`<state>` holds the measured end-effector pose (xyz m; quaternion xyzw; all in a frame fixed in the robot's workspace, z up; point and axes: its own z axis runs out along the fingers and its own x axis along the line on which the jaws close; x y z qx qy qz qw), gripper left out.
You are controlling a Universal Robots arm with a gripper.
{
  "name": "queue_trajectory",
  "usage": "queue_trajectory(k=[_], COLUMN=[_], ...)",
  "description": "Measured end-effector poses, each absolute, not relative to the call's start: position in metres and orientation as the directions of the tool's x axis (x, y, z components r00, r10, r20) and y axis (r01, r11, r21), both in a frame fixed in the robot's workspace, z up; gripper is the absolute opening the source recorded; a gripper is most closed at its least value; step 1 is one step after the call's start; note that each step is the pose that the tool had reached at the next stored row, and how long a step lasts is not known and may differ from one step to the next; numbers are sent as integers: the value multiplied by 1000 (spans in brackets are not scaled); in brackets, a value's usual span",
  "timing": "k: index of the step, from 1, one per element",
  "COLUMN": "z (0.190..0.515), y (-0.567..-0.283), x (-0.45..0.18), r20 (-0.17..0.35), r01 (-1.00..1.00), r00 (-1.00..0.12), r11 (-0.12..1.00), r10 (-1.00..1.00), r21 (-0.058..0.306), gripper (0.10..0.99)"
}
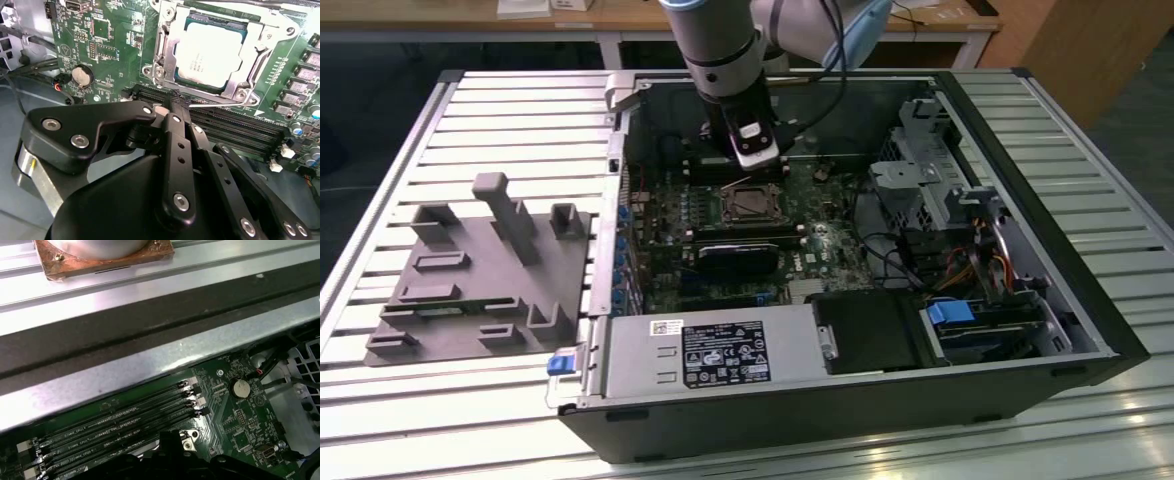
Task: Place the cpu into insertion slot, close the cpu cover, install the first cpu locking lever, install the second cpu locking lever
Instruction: 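Install the first cpu locking lever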
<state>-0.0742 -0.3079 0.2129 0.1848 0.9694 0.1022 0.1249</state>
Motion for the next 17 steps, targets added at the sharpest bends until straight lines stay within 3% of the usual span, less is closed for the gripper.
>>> queue_trajectory(k=[17], z=[208], y=[-299], x=[-75], r20=[-225], r01=[336], r00=[-894], r11=[913], r10=[387], r21=[234], gripper=[102])
